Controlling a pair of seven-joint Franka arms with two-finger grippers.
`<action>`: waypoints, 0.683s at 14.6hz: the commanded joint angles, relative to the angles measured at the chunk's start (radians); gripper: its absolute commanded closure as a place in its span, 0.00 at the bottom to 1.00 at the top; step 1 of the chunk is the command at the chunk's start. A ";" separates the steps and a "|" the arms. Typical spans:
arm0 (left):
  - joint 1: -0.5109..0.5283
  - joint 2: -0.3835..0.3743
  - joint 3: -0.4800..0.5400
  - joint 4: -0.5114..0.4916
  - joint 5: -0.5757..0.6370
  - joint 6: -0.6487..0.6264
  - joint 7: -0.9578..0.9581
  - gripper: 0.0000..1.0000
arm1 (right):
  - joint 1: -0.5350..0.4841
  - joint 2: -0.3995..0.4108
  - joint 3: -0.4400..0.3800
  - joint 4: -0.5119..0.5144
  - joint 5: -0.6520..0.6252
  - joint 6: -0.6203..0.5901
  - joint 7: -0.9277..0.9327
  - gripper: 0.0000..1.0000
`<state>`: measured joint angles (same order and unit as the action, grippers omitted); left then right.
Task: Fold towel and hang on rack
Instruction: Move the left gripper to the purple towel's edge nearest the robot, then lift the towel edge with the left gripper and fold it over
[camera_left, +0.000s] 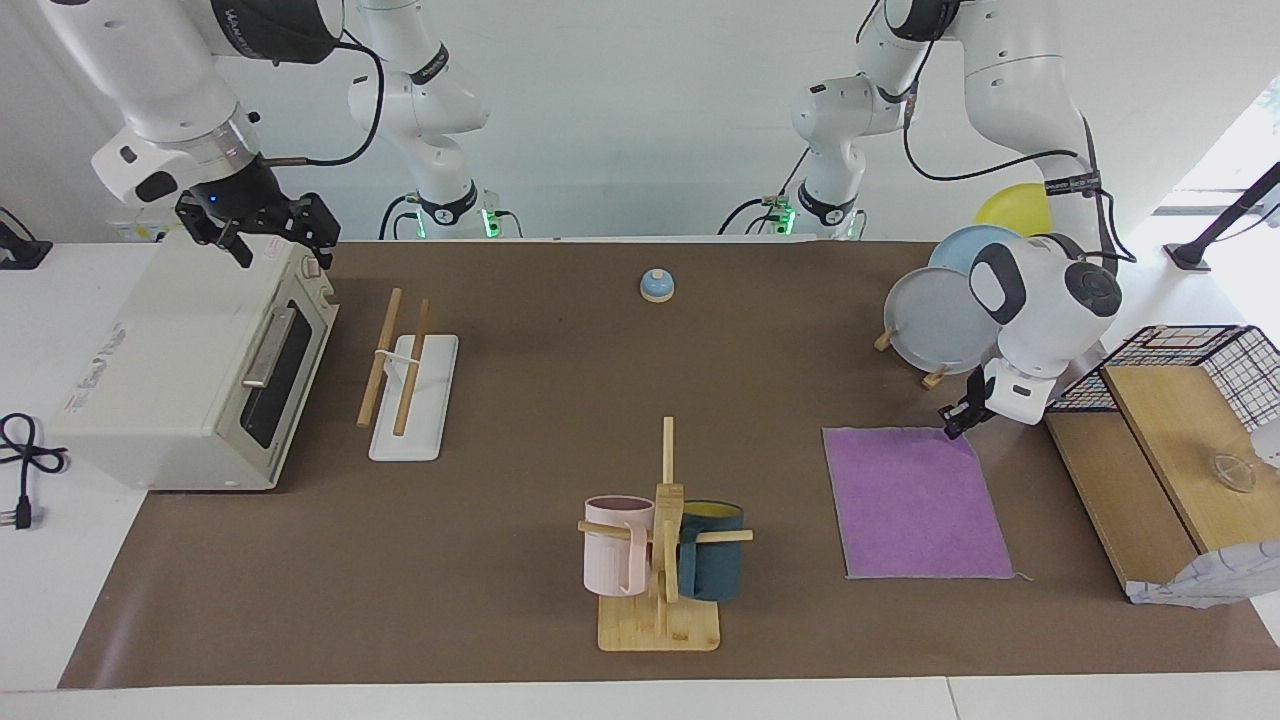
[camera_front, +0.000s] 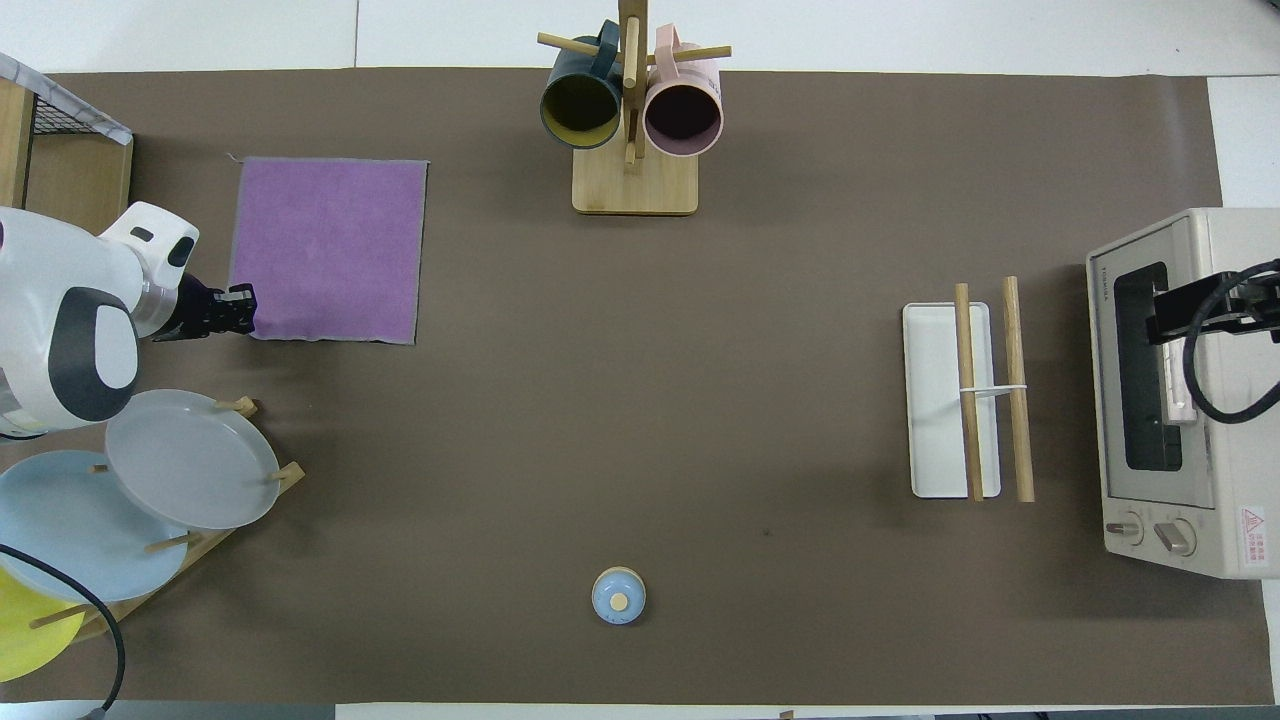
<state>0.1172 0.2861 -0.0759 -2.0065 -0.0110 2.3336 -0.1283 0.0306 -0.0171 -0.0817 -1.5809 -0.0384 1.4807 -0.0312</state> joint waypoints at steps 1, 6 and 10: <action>-0.062 -0.039 0.007 0.002 0.037 0.049 0.044 1.00 | -0.015 -0.023 0.008 -0.028 -0.001 0.012 -0.013 0.00; -0.233 -0.146 0.008 -0.102 0.065 0.066 0.032 1.00 | -0.015 -0.023 0.008 -0.028 -0.001 0.010 -0.013 0.00; -0.327 -0.194 0.008 -0.265 0.167 0.189 -0.043 1.00 | -0.015 -0.023 0.008 -0.028 -0.001 0.012 -0.013 0.00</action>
<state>-0.1927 0.1473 -0.0838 -2.1416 0.0843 2.4277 -0.1342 0.0306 -0.0171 -0.0817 -1.5809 -0.0385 1.4807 -0.0312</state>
